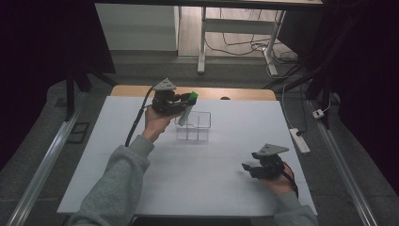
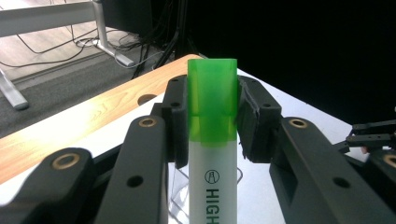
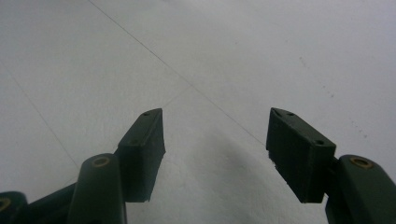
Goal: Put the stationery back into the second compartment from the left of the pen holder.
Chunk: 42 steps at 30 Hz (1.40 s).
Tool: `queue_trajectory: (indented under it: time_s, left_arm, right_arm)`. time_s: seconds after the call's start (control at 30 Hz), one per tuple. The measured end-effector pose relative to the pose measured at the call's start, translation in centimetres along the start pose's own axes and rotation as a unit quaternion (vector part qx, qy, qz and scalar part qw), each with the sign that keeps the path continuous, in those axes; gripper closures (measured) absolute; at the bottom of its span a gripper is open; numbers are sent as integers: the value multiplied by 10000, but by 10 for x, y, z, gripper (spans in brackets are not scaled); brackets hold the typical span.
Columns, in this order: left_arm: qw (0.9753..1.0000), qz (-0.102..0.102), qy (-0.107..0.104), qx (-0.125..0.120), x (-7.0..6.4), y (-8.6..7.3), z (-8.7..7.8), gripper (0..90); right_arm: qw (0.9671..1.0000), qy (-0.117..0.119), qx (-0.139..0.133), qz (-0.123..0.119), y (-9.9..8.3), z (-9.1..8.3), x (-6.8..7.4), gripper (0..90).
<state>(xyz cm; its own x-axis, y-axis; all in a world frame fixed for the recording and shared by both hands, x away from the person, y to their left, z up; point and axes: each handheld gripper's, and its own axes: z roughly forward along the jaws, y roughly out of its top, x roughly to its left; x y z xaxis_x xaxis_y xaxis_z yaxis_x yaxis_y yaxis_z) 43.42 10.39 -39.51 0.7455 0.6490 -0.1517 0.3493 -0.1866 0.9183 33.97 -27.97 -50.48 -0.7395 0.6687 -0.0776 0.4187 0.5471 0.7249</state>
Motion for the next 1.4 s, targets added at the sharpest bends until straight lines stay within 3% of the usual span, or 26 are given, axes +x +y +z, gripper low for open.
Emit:
queue_trajectory:
  time_s: [0.2,0.53,1.2,1.4]
  left_arm:
    - [10000,59,-14,-17,-2,5,11,665]
    - [10000,-51,-30,33,4,1,31,664]
    - [9999,-94,101,29,20,-6,52,663]
    - [9997,-60,156,177,22,-9,50,647]
  right_arm:
    - [10000,-12,3,2,0,0,0,368]
    - [10000,-26,-8,-12,0,0,0,368]
    - [10000,-17,48,-22,-1,2,0,368]
    - [10000,1,88,-20,-1,3,0,367]
